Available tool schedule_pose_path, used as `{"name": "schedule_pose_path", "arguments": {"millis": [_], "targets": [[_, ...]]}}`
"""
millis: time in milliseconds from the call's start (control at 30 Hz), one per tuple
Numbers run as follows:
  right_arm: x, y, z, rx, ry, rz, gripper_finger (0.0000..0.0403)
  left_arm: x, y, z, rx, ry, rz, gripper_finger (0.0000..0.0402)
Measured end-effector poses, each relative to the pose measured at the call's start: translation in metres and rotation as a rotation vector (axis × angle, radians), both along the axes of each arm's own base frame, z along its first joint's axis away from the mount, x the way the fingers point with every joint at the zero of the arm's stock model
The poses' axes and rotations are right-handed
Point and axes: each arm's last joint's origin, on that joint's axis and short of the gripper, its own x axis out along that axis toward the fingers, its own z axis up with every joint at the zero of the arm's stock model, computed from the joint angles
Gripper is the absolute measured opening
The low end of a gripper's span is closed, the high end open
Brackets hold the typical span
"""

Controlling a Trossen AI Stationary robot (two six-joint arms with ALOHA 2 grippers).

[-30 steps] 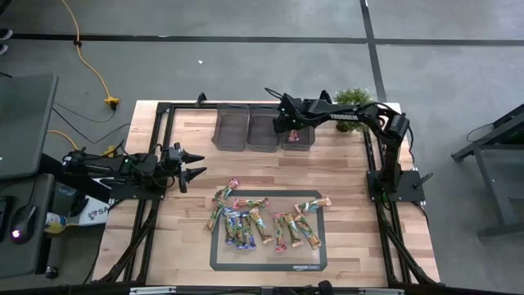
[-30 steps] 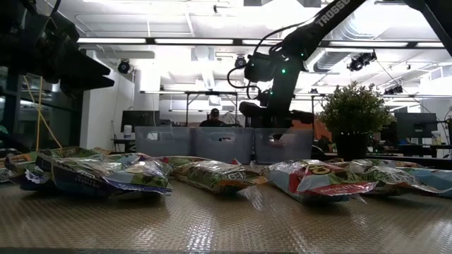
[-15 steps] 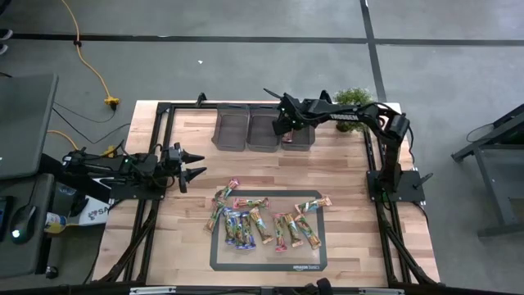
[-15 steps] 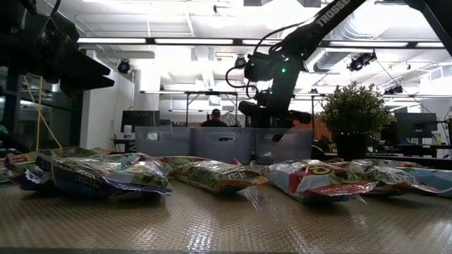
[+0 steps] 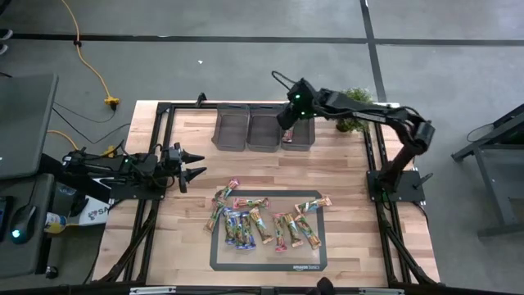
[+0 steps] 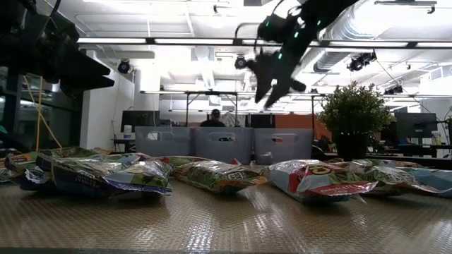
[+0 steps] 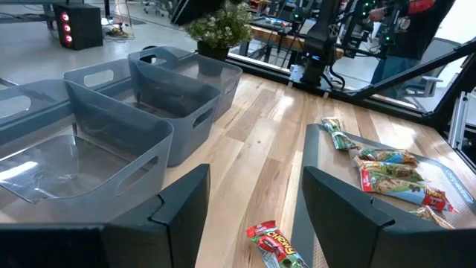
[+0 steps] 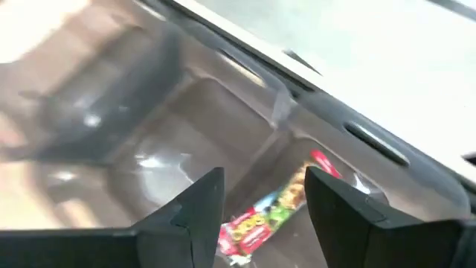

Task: Pick and place Granola Bars by type
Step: Put the red granola bar into the right black bin

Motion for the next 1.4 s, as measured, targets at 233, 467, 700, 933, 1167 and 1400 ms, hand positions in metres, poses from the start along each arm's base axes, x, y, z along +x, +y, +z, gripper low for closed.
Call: {"name": "schedule_pose_path", "arguments": {"millis": [233, 467, 700, 933, 1167, 1400], "targets": [[-0.024, 0.037, 0.058, -0.028, -0.168, 0.273, 0.0172, 0.000, 0.000, 0.000, 0.000, 0.000, 0.000, 0.0211], [-0.045, 0.076, 0.095, 0.059, -0.327, 0.440, 0.0172, 0.000, 0.000, 0.000, 0.000, 0.000, 0.000, 0.0211], [-0.044, 0.118, 0.098, 0.258, -0.342, 0.585, 0.0172, 0.000, 0.000, 0.000, 0.000, 0.000, 0.000, 0.0211], [-0.039, 0.167, 0.095, 0.379, -0.302, 0.796, 0.0172, 0.000, 0.000, 0.000, 0.000, 0.000, 0.000, 0.0211], [-0.039, 0.206, 0.094, 0.377, -0.266, 0.861, 0.0172, 0.000, 0.000, 0.000, 0.000, 0.000, 0.000, 0.0211], [-0.036, 0.233, 0.089, 0.351, -0.224, 0.706, 0.0172, 0.000, 0.000, 0.000, 0.000, 0.000, 0.000, 0.0211]]}}
